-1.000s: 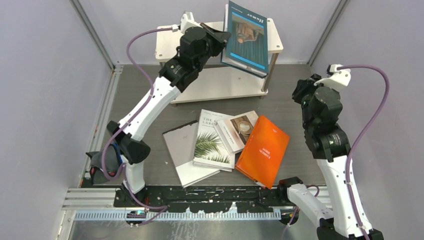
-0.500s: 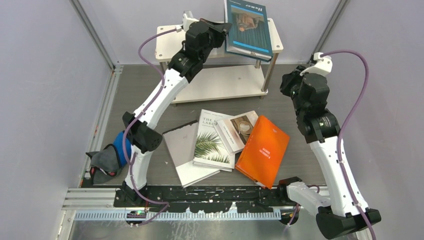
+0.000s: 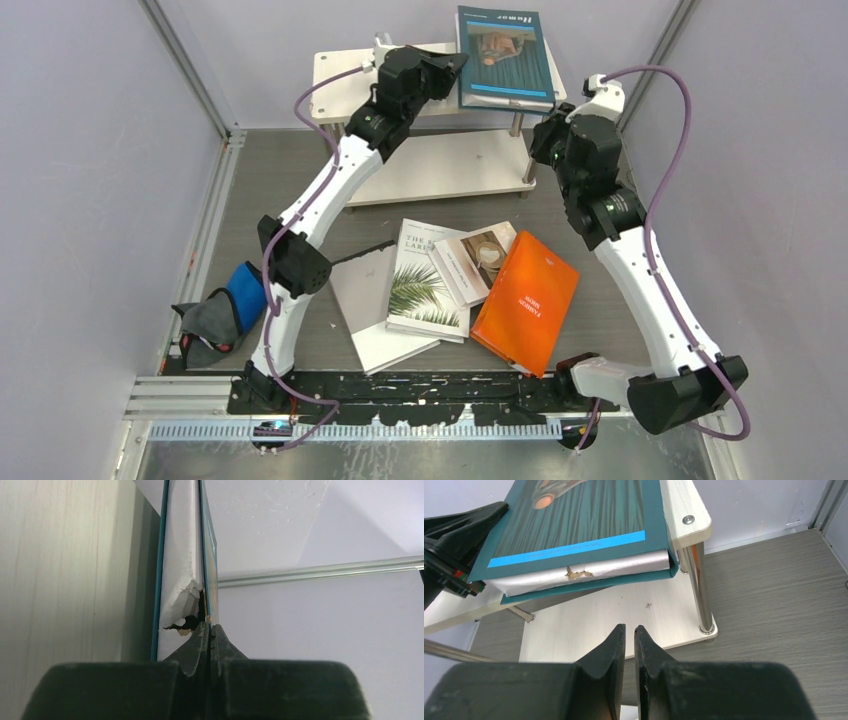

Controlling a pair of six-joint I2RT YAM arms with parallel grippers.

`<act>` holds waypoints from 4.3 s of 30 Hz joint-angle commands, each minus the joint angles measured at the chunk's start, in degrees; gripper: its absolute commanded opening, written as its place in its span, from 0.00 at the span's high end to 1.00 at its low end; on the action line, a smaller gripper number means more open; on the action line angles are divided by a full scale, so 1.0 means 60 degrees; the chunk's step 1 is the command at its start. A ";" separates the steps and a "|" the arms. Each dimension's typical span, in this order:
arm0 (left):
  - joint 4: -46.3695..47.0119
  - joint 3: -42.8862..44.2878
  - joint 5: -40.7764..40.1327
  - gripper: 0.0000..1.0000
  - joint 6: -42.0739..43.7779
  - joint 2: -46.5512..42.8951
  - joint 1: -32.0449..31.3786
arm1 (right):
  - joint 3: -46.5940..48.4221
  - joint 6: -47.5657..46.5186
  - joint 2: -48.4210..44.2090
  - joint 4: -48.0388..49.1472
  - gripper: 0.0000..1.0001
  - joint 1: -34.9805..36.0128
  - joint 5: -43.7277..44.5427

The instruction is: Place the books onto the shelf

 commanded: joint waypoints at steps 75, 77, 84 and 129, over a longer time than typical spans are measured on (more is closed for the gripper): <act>-0.0324 0.0765 0.1293 0.67 0.1757 -0.0312 0.0999 | 0.2938 0.0425 0.2108 0.0842 0.81 -0.2673 -0.0278; -0.0305 0.1085 0.1412 0.68 0.1605 -0.0028 0.1035 | 0.2999 0.0637 0.2314 0.0931 0.81 -0.2749 -0.0530; 0.0002 0.1388 0.1663 0.69 0.1048 0.0585 0.1129 | 0.3022 0.1229 0.2796 0.1138 0.81 -0.2770 -0.1046; 0.0897 0.2114 0.2548 0.72 0.0009 0.1522 0.0593 | 0.1521 0.1101 0.1436 0.1269 0.78 -0.2130 0.0603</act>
